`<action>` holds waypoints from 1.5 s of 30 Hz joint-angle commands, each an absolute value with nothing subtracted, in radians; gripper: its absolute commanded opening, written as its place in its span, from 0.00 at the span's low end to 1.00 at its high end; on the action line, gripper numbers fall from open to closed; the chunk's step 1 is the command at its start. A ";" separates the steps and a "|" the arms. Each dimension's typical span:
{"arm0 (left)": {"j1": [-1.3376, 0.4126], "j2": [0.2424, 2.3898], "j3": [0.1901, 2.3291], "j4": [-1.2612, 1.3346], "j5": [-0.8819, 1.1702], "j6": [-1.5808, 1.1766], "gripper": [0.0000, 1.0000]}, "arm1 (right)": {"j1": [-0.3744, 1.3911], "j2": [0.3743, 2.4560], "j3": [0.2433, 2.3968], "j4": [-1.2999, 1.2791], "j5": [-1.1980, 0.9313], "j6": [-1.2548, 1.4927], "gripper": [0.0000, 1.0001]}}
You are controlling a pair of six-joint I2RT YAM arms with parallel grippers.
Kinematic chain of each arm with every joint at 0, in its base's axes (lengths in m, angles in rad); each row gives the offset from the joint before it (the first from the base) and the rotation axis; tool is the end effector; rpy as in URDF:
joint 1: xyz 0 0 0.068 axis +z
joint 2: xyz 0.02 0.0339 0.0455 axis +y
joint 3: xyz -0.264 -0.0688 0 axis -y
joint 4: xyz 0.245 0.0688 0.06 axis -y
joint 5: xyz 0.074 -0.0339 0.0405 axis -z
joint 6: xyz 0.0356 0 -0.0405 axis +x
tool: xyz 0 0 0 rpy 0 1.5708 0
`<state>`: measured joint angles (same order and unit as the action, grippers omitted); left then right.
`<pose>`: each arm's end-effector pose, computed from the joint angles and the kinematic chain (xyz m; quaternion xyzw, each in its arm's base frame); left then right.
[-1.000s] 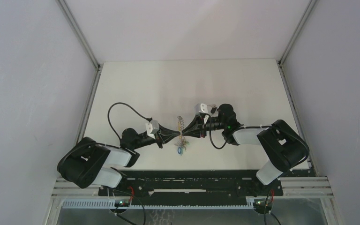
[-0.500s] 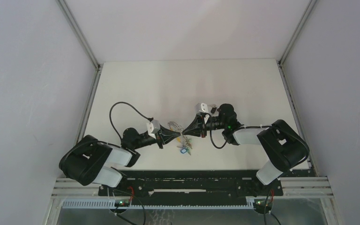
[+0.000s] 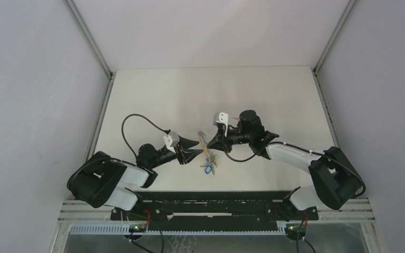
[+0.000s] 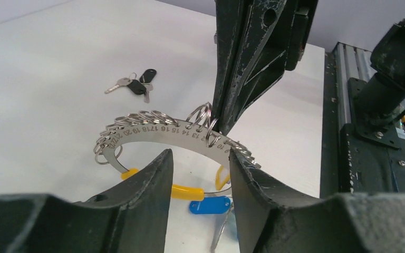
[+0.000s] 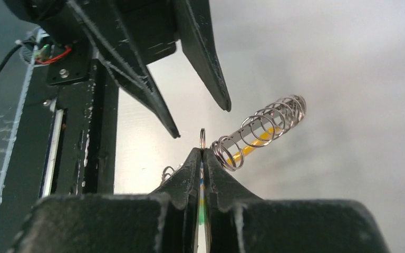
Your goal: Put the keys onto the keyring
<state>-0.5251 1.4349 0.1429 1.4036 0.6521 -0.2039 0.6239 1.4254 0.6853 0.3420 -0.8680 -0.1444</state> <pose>0.1717 -0.1245 0.1674 0.3367 0.5851 -0.4512 0.5837 0.2216 0.1930 0.2162 -0.4989 0.6135 0.4595 0.4045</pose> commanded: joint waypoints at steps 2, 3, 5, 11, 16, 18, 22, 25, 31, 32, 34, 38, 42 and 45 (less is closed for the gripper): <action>-0.525 1.384 0.105 1.444 0.594 -0.243 0.50 | 0.697 1.385 0.865 -0.128 -0.591 -0.265 0.00; -0.527 1.378 0.098 1.444 0.594 -0.245 0.50 | 0.708 1.388 0.890 -0.178 -0.556 -0.267 0.00; -0.535 1.370 0.088 1.444 0.590 -0.247 0.50 | 0.729 1.400 0.944 -0.274 -0.486 -0.264 0.00; -0.543 1.386 0.089 1.445 0.580 -0.235 0.50 | 0.793 1.472 1.155 -0.598 -0.290 -0.278 0.00; -0.564 1.426 0.120 1.445 0.583 -0.231 0.49 | 0.843 1.614 1.360 -0.866 -0.117 -0.274 0.00; -0.590 1.447 0.140 1.445 0.580 -0.236 0.49 | 0.853 1.671 1.409 -0.952 -0.079 -0.260 0.00; -0.660 1.488 0.170 1.446 0.544 -0.234 0.49 | 0.844 1.710 1.443 -0.958 -0.079 -0.232 0.00; -0.695 1.521 0.183 1.448 0.478 -0.230 0.50 | 0.844 1.705 1.455 -0.948 -0.121 -0.229 0.00; -0.704 1.583 0.218 1.460 0.455 -0.210 0.51 | 0.844 1.724 1.487 -0.989 -0.161 -0.245 0.00; -0.704 1.587 0.221 1.460 0.453 -0.199 0.50 | 0.841 1.724 1.486 -0.997 -0.163 -0.251 0.00; -0.704 1.592 0.229 1.460 0.454 -0.175 0.50 | 0.832 1.724 1.488 -1.004 -0.192 -0.266 0.00; -0.704 1.610 0.249 1.460 0.484 -0.121 0.50 | 0.805 1.736 1.510 -1.020 -0.284 -0.281 0.00; -0.703 1.628 0.264 1.461 0.521 -0.048 0.51 | 0.790 1.755 1.528 -1.040 -0.317 -0.283 0.00; -0.698 1.655 0.283 1.462 0.584 -0.003 0.48 | 0.789 1.751 1.516 -1.031 -0.323 -0.304 0.00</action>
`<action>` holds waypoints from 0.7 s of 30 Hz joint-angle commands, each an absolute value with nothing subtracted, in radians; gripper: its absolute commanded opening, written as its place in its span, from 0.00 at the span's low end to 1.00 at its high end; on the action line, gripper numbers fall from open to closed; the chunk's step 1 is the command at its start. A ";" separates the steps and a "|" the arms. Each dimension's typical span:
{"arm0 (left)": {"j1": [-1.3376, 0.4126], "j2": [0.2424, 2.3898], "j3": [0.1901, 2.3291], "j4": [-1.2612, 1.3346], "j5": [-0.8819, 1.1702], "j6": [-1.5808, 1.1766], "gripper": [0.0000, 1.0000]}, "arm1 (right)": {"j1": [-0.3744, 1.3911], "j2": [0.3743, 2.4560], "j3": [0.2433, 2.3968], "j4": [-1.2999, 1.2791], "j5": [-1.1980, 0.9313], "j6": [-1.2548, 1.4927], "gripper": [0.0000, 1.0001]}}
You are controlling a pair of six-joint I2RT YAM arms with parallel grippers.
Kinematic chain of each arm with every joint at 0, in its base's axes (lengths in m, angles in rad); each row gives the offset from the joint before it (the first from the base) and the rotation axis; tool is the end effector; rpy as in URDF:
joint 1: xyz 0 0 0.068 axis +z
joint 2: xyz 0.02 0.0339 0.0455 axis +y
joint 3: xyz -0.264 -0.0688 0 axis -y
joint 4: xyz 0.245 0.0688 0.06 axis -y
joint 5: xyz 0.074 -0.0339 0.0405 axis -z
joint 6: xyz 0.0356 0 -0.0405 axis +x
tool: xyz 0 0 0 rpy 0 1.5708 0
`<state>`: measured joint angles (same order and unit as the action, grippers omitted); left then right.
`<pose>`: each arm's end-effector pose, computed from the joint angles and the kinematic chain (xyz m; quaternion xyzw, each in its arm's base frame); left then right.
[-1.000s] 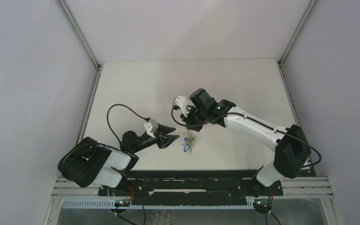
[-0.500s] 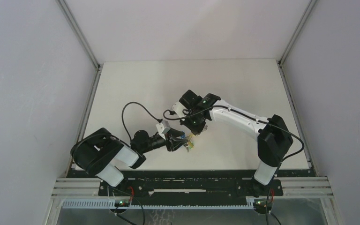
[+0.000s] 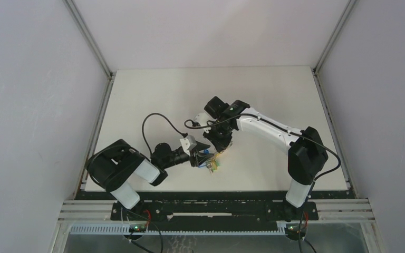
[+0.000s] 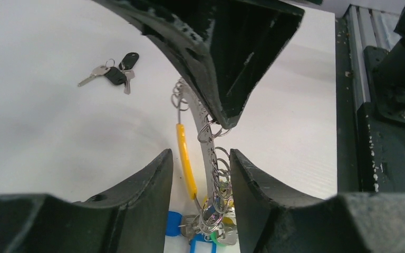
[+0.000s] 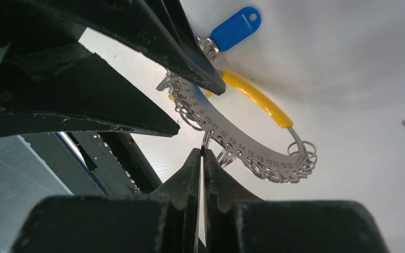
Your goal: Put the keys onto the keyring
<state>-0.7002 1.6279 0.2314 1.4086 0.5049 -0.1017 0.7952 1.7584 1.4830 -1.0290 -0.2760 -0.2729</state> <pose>0.1738 -0.1690 0.1475 0.3704 0.5979 -0.4305 0.5657 0.2380 0.2566 0.2595 -0.5154 0.8357 0.1657 0.0919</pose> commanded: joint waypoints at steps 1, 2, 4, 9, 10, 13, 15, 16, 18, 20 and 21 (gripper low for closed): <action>-0.696 1.664 0.290 1.462 0.606 0.003 0.47 | 0.788 1.748 1.510 -1.026 -0.331 -0.314 0.00; -0.692 1.670 0.297 1.462 0.626 0.011 0.45 | 0.787 1.745 1.506 -1.020 -0.342 -0.325 0.00; -0.682 1.673 0.307 1.463 0.667 0.019 0.41 | 0.788 1.739 1.501 -1.013 -0.354 -0.341 0.00; -0.652 1.678 0.331 1.462 0.745 0.022 0.28 | 0.792 1.724 1.492 -1.008 -0.363 -0.378 0.00; -0.646 1.679 0.337 1.462 0.758 0.016 0.28 | 0.792 1.723 1.491 -1.008 -0.365 -0.383 0.00; -0.638 1.677 0.342 1.462 0.786 0.009 0.27 | 0.799 1.721 1.487 -1.006 -0.365 -0.397 0.00; -0.638 1.679 0.343 1.462 0.792 0.006 0.26 | 0.802 1.723 1.484 -1.004 -0.367 -0.404 0.00; -0.638 1.684 0.344 1.462 0.792 0.005 0.26 | 0.804 1.723 1.483 -1.003 -0.368 -0.406 0.00; -0.636 1.694 0.346 1.462 0.792 0.004 0.25 | 0.808 1.722 1.485 -1.001 -0.368 -0.412 0.00; -0.632 1.703 0.350 1.462 0.796 -0.001 0.25 | 0.813 1.720 1.484 -1.001 -0.368 -0.415 0.00; -0.630 1.707 0.353 1.462 0.801 -0.005 0.25 | 0.813 1.717 1.484 -1.002 -0.368 -0.417 0.00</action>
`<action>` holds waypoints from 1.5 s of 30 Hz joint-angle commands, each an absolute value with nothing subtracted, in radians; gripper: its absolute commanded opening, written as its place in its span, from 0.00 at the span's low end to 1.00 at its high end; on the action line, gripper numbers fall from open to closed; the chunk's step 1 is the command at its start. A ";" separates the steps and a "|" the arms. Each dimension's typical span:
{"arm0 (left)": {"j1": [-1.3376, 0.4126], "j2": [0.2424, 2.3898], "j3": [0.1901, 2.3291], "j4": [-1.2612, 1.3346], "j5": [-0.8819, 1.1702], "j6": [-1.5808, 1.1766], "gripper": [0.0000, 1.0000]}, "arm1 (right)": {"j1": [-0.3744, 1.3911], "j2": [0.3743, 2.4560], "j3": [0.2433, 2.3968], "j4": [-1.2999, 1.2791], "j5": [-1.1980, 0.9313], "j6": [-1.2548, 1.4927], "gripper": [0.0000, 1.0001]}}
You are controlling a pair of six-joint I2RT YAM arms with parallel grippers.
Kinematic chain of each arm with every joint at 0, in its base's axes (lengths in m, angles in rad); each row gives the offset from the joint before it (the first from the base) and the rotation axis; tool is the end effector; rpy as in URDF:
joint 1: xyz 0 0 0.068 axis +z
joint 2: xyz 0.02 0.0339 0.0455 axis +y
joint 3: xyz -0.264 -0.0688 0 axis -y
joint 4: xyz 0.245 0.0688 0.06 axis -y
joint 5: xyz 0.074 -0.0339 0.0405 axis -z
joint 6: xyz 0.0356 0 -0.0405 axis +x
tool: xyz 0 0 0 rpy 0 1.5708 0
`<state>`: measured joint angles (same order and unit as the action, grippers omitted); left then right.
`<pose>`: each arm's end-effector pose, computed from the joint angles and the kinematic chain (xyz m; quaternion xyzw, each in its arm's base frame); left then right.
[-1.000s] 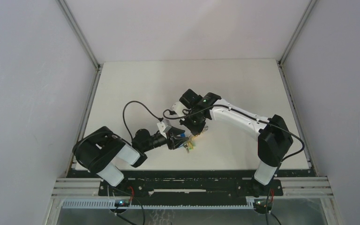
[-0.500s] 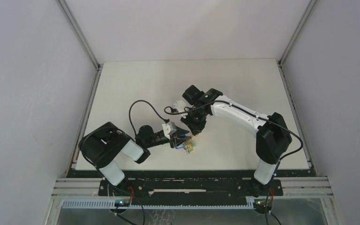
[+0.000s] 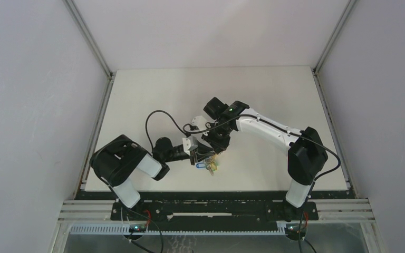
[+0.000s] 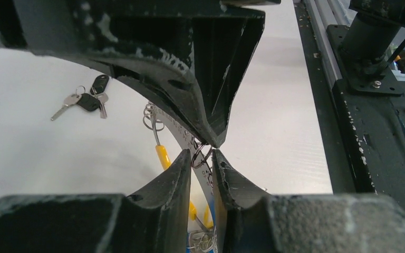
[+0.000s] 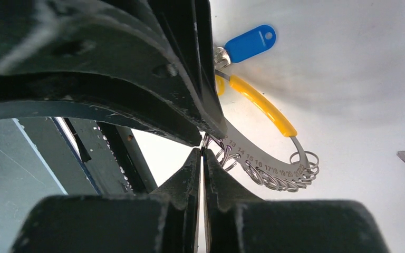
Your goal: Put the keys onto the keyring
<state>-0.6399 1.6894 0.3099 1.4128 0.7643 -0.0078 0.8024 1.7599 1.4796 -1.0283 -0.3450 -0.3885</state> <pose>0.1909 -0.1728 0.1498 0.4553 0.5298 -0.4580 0.5498 0.2343 0.2597 0.2588 -0.5664 0.7960 0.1930 0.0911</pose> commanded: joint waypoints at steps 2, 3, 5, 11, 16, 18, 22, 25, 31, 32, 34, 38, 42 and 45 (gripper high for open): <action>-0.624 1.716 0.358 1.462 0.805 -0.013 0.25 | 0.813 1.715 1.483 -1.000 -0.367 -0.419 0.00; -0.621 1.719 0.360 1.462 0.811 -0.019 0.24 | 0.813 1.714 1.483 -0.999 -0.368 -0.421 0.00; -0.617 1.724 0.364 1.462 0.820 -0.028 0.21 | 0.816 1.711 1.480 -0.996 -0.372 -0.426 0.00; -0.615 1.706 0.359 1.462 0.827 -0.029 0.07 | 0.828 1.722 1.479 -0.992 -0.370 -0.440 0.00; -0.607 1.704 0.349 1.463 0.811 -0.055 0.00 | 0.808 1.672 1.458 -0.930 -0.369 -0.404 0.01; -0.602 1.704 0.348 1.465 0.791 -0.087 0.00 | 0.789 1.618 1.425 -0.873 -0.373 -0.372 0.07; -0.597 1.691 0.337 1.465 0.746 -0.137 0.00 | 0.739 1.479 1.316 -0.719 -0.387 -0.280 0.17; -0.593 1.674 0.324 1.467 0.721 -0.158 0.00 | 0.714 1.364 1.188 -0.569 -0.399 -0.219 0.21; -0.576 1.654 0.316 1.470 0.693 -0.200 0.00 | 0.643 1.141 0.867 -0.204 -0.534 -0.076 0.23; -0.573 1.654 0.316 1.470 0.692 -0.205 0.00 | 0.627 1.108 0.820 -0.146 -0.548 -0.054 0.24; -0.572 1.656 0.314 1.470 0.685 -0.208 0.00 | 0.601 1.036 0.734 -0.015 -0.572 -0.020 0.28; -0.569 1.659 0.311 1.472 0.680 -0.210 0.00 | 0.554 1.006 0.649 0.112 -0.605 0.018 0.28; -0.569 1.654 0.308 1.471 0.688 -0.207 0.00 | 0.539 1.046 0.661 0.106 -0.633 0.014 0.29; -0.568 1.647 0.303 1.471 0.687 -0.202 0.00 | 0.521 1.066 0.636 0.129 -0.667 0.002 0.31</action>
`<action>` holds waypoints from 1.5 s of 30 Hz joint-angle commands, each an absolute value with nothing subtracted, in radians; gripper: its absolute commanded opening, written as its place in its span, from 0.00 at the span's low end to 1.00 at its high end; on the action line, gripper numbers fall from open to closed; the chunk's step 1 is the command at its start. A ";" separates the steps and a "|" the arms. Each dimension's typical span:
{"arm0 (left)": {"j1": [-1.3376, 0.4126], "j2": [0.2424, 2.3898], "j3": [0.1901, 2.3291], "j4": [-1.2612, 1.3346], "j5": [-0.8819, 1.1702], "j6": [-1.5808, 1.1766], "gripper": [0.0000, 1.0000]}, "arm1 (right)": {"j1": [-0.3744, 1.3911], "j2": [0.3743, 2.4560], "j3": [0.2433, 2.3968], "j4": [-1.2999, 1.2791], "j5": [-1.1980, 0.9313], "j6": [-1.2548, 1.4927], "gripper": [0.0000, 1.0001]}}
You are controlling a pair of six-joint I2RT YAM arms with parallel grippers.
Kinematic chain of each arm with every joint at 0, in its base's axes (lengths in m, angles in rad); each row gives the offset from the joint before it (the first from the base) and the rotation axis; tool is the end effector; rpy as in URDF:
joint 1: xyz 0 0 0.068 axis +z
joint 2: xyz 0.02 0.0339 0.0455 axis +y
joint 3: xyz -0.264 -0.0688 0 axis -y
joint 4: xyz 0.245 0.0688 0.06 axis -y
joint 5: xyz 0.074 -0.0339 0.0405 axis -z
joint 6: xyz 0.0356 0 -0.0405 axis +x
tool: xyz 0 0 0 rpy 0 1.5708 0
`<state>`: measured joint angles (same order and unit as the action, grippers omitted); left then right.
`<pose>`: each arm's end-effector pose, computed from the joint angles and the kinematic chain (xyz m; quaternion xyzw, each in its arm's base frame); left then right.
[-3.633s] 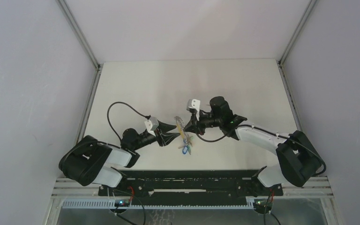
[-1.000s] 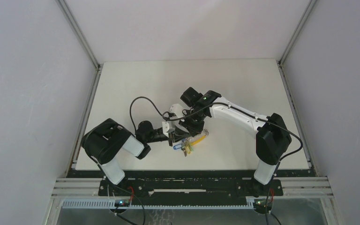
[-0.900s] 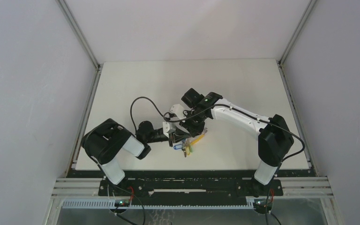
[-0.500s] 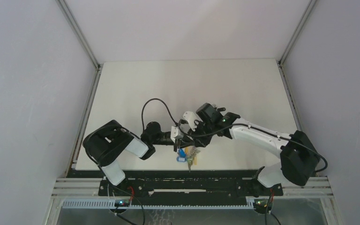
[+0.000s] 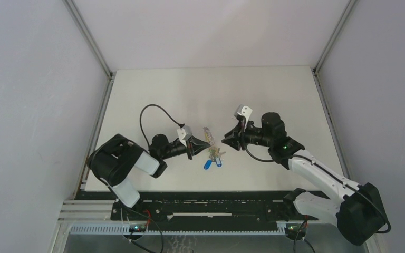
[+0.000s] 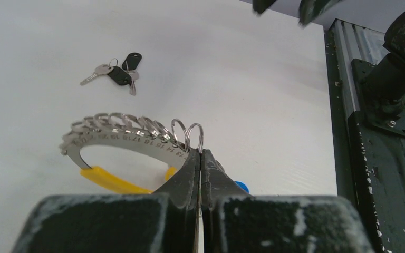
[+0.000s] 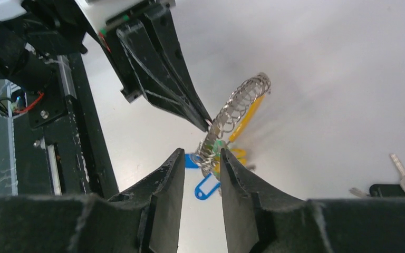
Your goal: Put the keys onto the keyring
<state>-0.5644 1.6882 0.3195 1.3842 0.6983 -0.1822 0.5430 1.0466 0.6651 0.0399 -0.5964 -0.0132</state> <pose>0.2075 -0.1585 0.1493 0.3646 0.6010 -0.4677 0.5359 0.1909 0.1386 0.2719 -0.3773 0.7044 0.3760 0.4691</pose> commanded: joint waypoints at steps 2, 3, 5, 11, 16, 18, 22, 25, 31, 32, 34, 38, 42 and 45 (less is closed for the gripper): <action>-0.567 1.644 0.304 1.473 0.689 -0.202 0.00 | 0.502 1.077 0.614 0.174 -0.713 -0.018 0.32; -0.565 1.642 0.304 1.473 0.690 -0.203 0.00 | 0.490 1.082 0.602 0.196 -0.748 -0.029 0.33; -0.565 1.639 0.304 1.474 0.694 -0.206 0.00 | 0.473 1.099 0.583 0.240 -0.819 -0.060 0.33; -0.565 1.619 0.303 1.474 0.714 -0.214 0.00 | 0.464 1.198 0.582 0.381 -1.001 -0.133 0.33; -0.565 1.605 0.304 1.474 0.731 -0.214 0.00 | 0.463 1.291 0.588 0.484 -1.080 -0.144 0.29; -0.565 1.603 0.304 1.474 0.740 -0.215 0.00 | 0.464 1.322 0.595 0.489 -1.091 -0.162 0.28; -0.565 1.602 0.310 1.474 0.755 -0.216 0.00 | 0.464 1.366 0.620 0.485 -1.109 -0.191 0.28; -0.565 1.596 0.310 1.474 0.759 -0.219 0.00 | 0.463 1.399 0.638 0.485 -1.123 -0.201 0.27; -0.565 1.583 0.308 1.474 0.765 -0.220 0.00 | 0.471 1.459 0.670 0.497 -1.136 -0.195 0.22; -0.565 1.579 0.307 1.474 0.767 -0.221 0.00 | 0.471 1.467 0.672 0.499 -1.134 -0.194 0.22; -0.565 1.574 0.305 1.475 0.767 -0.220 0.00 | 0.471 1.477 0.674 0.511 -1.129 -0.189 0.22; -0.565 1.568 0.304 1.474 0.768 -0.217 0.00 | 0.472 1.491 0.674 0.539 -1.128 -0.173 0.22; -0.565 1.568 0.305 1.474 0.772 -0.222 0.00 | 0.478 1.503 0.679 0.556 -1.122 -0.162 0.22; -0.565 1.565 0.305 1.473 0.774 -0.222 0.00 | 0.483 1.518 0.689 0.562 -1.119 -0.157 0.22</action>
<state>-0.5644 1.6039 0.3141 1.3907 0.7551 -0.2031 0.4736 1.5017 0.6430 0.4992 -1.1057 -0.1677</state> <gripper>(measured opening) 0.005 0.218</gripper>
